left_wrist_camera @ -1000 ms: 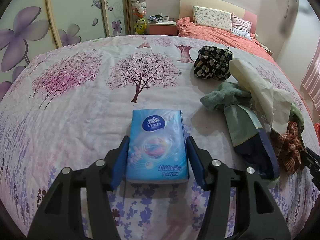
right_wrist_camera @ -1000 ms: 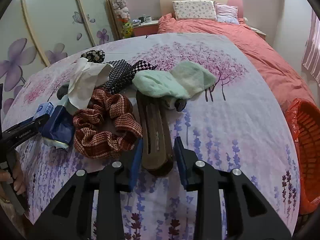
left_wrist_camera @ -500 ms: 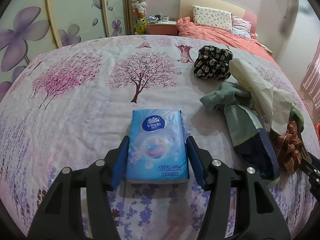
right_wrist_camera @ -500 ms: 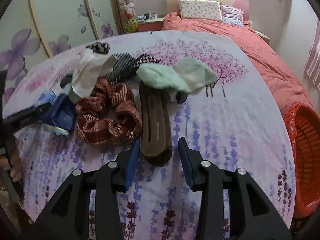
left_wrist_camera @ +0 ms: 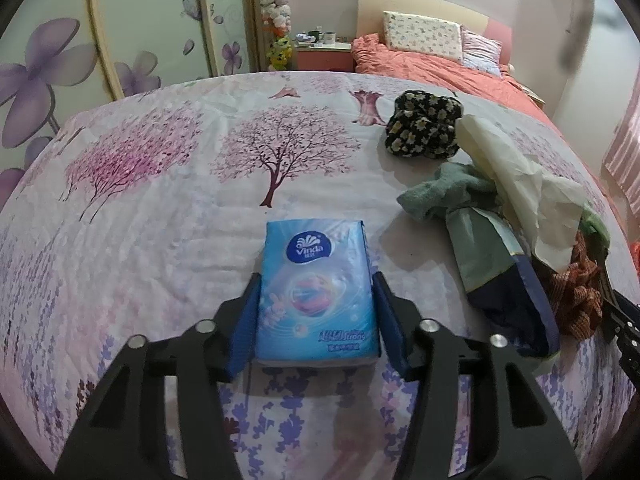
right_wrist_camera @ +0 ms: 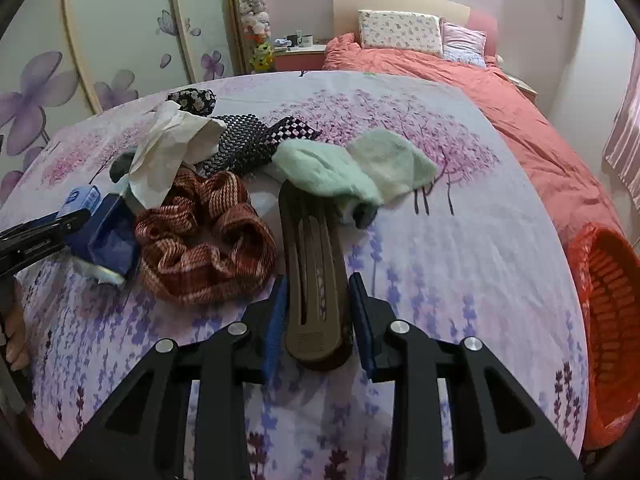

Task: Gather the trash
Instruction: 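Grasp the brown comb with the right tool while the left tool holds the tissue pack, then carry tissue pack and comb to the orange basket and release both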

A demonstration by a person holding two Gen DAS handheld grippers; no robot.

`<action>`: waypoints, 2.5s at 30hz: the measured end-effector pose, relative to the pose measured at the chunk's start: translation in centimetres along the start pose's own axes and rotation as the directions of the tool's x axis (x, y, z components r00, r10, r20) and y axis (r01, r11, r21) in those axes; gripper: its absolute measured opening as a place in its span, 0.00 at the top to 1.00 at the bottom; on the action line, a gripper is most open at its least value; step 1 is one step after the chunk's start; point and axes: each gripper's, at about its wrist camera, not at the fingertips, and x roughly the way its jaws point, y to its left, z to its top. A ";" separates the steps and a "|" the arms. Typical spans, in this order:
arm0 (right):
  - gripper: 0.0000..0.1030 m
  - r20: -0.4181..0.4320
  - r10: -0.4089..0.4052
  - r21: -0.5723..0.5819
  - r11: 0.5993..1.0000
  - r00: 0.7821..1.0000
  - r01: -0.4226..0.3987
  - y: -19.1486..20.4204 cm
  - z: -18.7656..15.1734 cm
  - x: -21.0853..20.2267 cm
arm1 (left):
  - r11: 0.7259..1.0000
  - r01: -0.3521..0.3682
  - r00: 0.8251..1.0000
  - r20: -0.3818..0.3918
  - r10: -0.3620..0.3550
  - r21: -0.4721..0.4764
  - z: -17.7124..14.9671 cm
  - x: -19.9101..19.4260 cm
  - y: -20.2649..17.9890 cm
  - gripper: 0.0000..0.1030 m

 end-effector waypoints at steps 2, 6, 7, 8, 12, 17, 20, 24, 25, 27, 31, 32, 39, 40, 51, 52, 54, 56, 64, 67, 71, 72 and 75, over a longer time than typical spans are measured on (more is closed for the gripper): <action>0.71 0.012 0.010 0.007 1.000 1.000 -0.011 -0.3 -0.4 -0.7 | 1.000 0.012 1.000 0.001 -0.012 0.008 -0.1 -0.1 0.0 0.51; 0.71 0.038 0.025 0.026 0.999 0.999 -0.026 -0.8 -1.1 -2.1 | 0.999 0.052 0.999 0.003 -0.052 0.011 -0.6 -0.7 0.4 0.52; 0.71 0.040 0.027 0.029 0.999 0.999 -0.028 -0.9 -1.2 -2.3 | 0.998 0.061 0.998 0.002 -0.061 0.010 -0.7 -0.8 0.5 0.52; 0.71 0.040 0.029 0.033 0.999 0.999 -0.030 -1.0 -1.4 -2.4 | 0.997 0.073 0.997 -0.002 -0.073 0.008 -0.8 -1.0 0.5 0.52; 0.71 0.057 0.035 0.062 0.997 0.998 -0.039 -1.6 -1.6 -3.2 | 0.995 0.103 0.995 -0.005 -0.103 0.004 -1.0 -1.8 0.5 0.52; 0.71 0.100 0.029 0.102 0.994 0.995 -0.039 -2.8 -1.5 -5.0 | 0.990 0.139 0.989 0.037 -0.141 0.034 -0.9 -4.2 -0.9 0.52; 0.71 0.124 0.023 0.127 0.991 0.992 -0.038 -3.5 -1.5 -6.0 | 0.985 0.161 0.985 0.058 -0.164 0.056 -0.9 -5.4 -1.9 0.52; 0.71 0.156 0.008 0.157 0.987 0.988 -0.033 -4.5 -1.5 -7.2 | 0.977 0.194 0.976 0.085 -0.201 0.087 -0.7 -7.2 -3.8 0.52; 0.71 0.167 0.004 0.164 0.986 0.986 -0.032 -4.8 -1.4 -7.6 | 0.975 0.202 0.973 0.091 -0.210 0.094 -0.6 -7.6 -4.2 0.52; 0.71 0.188 -0.002 0.182 0.983 0.982 -0.033 -5.4 -1.5 -8.3 | 0.968 0.221 0.966 0.110 -0.234 0.115 -0.4 -8.7 -5.5 0.52; 0.71 0.229 -0.026 0.218 0.976 0.973 -0.025 -7.0 -1.5 -9.9 | 0.954 0.260 0.950 0.138 -0.280 0.150 -0.1 -10.7 -8.0 0.52; 0.71 0.239 -0.033 0.227 0.974 0.971 -0.022 -7.3 -1.5 -10.4 | 0.949 0.271 0.945 0.144 -0.294 0.160 0.0 -11.2 -8.8 0.52; 0.71 0.291 -0.102 0.297 0.955 0.951 0.011 -10.5 -1.9 -13.0 | 0.898 0.363 0.898 0.161 -0.409 0.250 0.3 -13.5 -15.0 0.52; 0.71 0.297 -0.114 0.308 0.951 0.948 0.018 -11.1 -2.0 -13.4 | 0.889 0.376 0.892 0.158 -0.424 0.262 0.3 -13.8 -15.9 0.52; 0.71 0.315 -0.240 0.465 0.882 0.918 0.071 -19.1 -4.4 -15.5 | 0.740 0.534 0.792 0.065 -0.608 0.409 -0.6 -14.8 -28.7 0.52; 0.71 0.314 -0.254 0.482 0.873 0.915 0.077 -20.0 -4.7 -15.7 | 0.727 0.545 0.783 0.056 -0.619 0.417 -0.8 -14.8 -29.7 0.52; 0.71 0.313 -0.273 0.504 0.859 0.910 0.085 -21.2 -5.0 -15.8 | 0.697 0.569 0.764 0.033 -0.644 0.436 -1.2 -14.7 -32.2 0.52; 0.71 0.310 -0.294 0.529 0.844 0.904 0.093 -22.6 -5.5 -15.9 | 0.671 0.590 0.748 0.008 -0.664 0.450 -1.6 -14.5 -34.6 0.52; 0.71 0.288 -0.329 0.605 0.790 0.899 0.095 -26.8 -6.2 -14.7 | 0.595 0.631 0.718 -0.083 -0.692 0.498 -3.3 -12.6 -43.0 0.52; 0.71 0.282 -0.327 0.624 0.777 0.902 0.087 -28.1 -6.2 -14.1 | 0.588 0.628 0.722 -0.099 -0.685 0.511 -3.7 -11.7 -44.6 0.51; 0.70 0.265 -0.296 0.659 0.750 0.918 0.052 -30.0 -6.9 -13.1 | 0.599 0.614 0.742 -0.115 -0.661 0.514 -3.7 -10.2 -46.0 0.48; 0.69 0.263 -0.292 0.668 0.743 0.920 0.045 -30.3 -7.1 -12.8 | 0.607 0.606 0.750 -0.115 -0.651 0.515 -3.7 -9.8 -46.2 0.45; 0.54 0.254 -0.297 0.686 0.726 0.921 0.045 -30.6 -7.9 -12.5 | 0.630 0.575 0.775 -0.099 -0.625 0.523 -3.8 -9.1 -45.9 0.40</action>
